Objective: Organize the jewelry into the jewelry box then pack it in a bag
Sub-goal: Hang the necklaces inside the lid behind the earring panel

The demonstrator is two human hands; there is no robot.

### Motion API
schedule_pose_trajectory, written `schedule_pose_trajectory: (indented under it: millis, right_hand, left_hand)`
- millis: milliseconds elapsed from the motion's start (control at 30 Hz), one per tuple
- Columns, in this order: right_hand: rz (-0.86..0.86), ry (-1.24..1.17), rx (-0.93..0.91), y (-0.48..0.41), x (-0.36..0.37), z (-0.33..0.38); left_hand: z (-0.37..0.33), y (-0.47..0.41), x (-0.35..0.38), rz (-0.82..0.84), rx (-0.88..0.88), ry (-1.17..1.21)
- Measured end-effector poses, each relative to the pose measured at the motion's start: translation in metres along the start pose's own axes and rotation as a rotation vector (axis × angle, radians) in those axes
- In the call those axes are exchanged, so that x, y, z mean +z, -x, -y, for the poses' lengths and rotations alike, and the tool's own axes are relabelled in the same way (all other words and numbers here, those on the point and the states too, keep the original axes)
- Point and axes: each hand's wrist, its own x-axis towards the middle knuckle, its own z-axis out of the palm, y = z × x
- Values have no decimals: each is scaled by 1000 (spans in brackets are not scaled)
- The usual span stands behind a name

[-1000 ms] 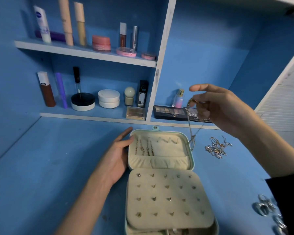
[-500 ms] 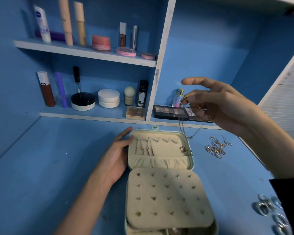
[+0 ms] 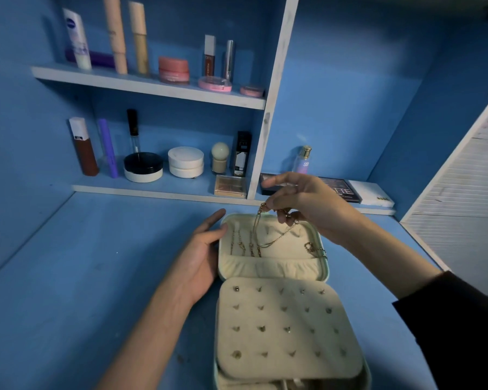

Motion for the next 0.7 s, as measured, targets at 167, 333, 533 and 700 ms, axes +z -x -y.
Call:
schedule_pose_trajectory:
  millis: [167,333,533,700]
  right_hand:
    - [-175,414,-108,-3,2,-12]
    - [-201,628,-126,11,-3,-16]
    - [-51,677,36,34,-9,-18]
    - [110,749,150,47,-12,-15]
  left_hand:
    - [0,1,-1,15,10,-19]
    - [0,1,-2,14,7,-43]
    - [0,1,-2,8,6,-67]
    - [0,2,-2,9,-4,-73]
